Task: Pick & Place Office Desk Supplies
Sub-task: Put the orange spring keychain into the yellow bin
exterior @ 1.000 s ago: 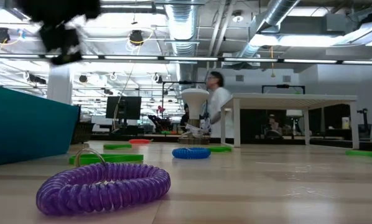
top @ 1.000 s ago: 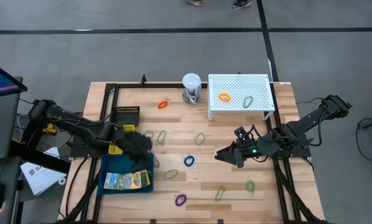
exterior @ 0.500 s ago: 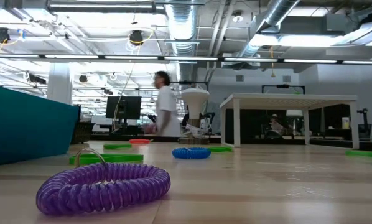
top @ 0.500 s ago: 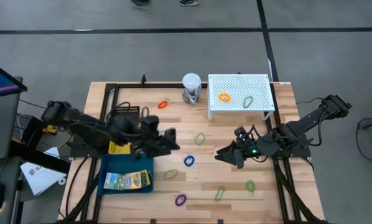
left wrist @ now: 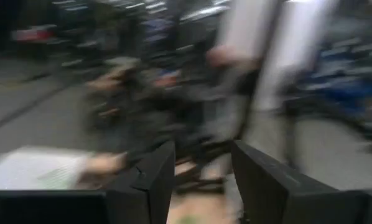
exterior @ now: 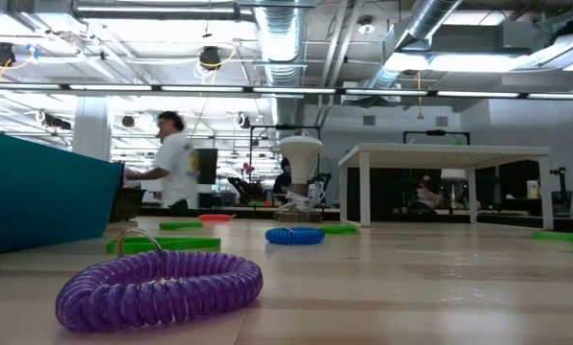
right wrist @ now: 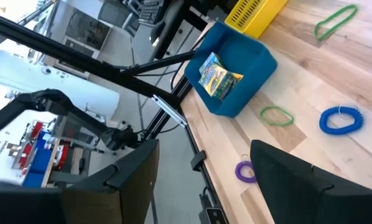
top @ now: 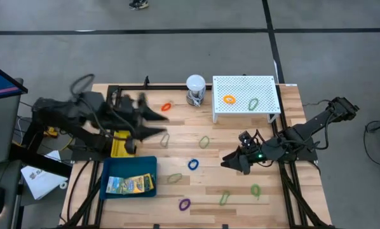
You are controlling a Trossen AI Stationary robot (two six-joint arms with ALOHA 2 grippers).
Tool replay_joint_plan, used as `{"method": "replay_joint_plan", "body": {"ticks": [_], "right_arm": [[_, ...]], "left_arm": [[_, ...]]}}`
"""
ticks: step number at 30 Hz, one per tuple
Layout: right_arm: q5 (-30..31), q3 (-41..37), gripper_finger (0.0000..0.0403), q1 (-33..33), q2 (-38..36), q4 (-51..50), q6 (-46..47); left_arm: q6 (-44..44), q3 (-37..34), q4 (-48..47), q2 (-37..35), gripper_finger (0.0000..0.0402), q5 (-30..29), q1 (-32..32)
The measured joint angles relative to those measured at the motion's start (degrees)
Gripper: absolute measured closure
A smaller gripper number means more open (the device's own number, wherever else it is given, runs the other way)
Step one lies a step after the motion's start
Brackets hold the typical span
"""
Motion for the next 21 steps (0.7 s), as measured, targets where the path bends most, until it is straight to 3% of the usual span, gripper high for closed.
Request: {"method": "replay_joint_plan", "body": {"ticks": [3, 6, 13, 17, 21], "right_arm": [[0.02, 0.00, 0.0154, 0.27, 0.00, -0.01, 0.00], [0.02, 0.00, 0.0154, 0.27, 0.00, -0.02, 0.00], [0.44, 0.00, 0.0154, 0.25, 0.00, -0.02, 0.02], [1.26, 0.00, 0.0154, -0.29, 0.00, 0.00, 0.02], [1.84, 0.00, 0.0154, -0.32, 0.00, 1.00, 0.00]], "left_arm": [[-1.70, 3.74, -15.75, -0.38, 0.0233, -10.39, 0.01], [-5.94, 5.23, -28.18, 1.13, 0.0216, -14.64, 0.71], [-20.35, 5.22, -48.54, 10.11, 0.0202, -12.31, 7.79], [-21.23, 5.18, -59.35, 17.45, 0.0203, -2.46, 19.53], [-17.03, 5.13, -59.95, 23.00, 0.0197, -1.26, 33.02]]}}
